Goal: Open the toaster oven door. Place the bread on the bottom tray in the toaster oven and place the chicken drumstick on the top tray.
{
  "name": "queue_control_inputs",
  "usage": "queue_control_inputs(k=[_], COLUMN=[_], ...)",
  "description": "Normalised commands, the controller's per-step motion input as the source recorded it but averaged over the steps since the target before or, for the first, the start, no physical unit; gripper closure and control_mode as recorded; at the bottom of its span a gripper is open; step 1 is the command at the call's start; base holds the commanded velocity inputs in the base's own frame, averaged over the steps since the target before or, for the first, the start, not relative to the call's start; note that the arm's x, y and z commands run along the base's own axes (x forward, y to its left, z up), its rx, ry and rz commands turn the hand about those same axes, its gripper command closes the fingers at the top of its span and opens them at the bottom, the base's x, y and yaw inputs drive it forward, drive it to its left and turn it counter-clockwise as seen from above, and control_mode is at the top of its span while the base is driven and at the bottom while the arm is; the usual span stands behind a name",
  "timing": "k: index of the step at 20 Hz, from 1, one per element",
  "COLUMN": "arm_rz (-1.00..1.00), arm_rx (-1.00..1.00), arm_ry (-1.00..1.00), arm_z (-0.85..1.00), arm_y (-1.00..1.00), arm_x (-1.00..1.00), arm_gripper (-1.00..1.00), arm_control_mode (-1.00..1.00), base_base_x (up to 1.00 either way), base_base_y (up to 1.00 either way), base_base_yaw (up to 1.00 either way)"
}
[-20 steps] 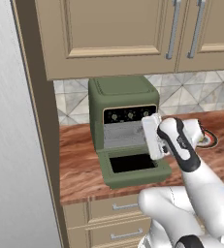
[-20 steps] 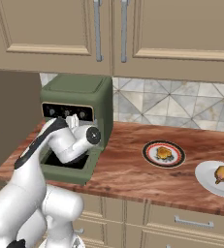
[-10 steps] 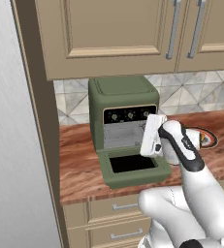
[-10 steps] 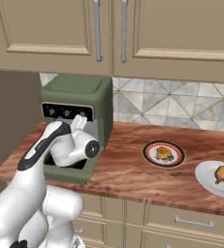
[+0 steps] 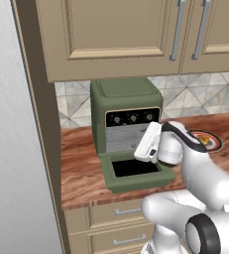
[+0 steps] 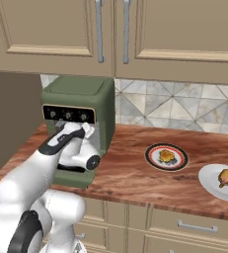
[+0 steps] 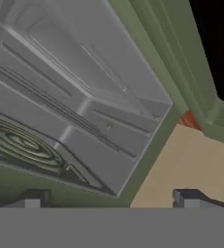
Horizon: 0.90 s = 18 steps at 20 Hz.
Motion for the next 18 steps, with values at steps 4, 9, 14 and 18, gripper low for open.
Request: queue_control_inputs(k=[4,9,14,18], arm_rz=[-0.25,-0.27,-0.21,-0.13], arm_rx=[0.01,0.03,0.12,0.1], arm_ry=[-0.01,0.02,0.03,0.09], arm_z=[0.0,-0.01,-0.02,-0.25], arm_y=[0.57,0.09,-0.06,-0.21], arm_x=[0.48,0.44,0.51,0.44], arm_gripper=[-1.0,-1.0,-1.0,-1.0], arm_control_mode=[-1.0,-1.0,-1.0,-1.0], base_base_x=[0.0,0.0,0.0,0.0], base_base_y=[0.0,0.0,0.0,0.0], base_base_yaw=[0.0,0.0,0.0,0.0])
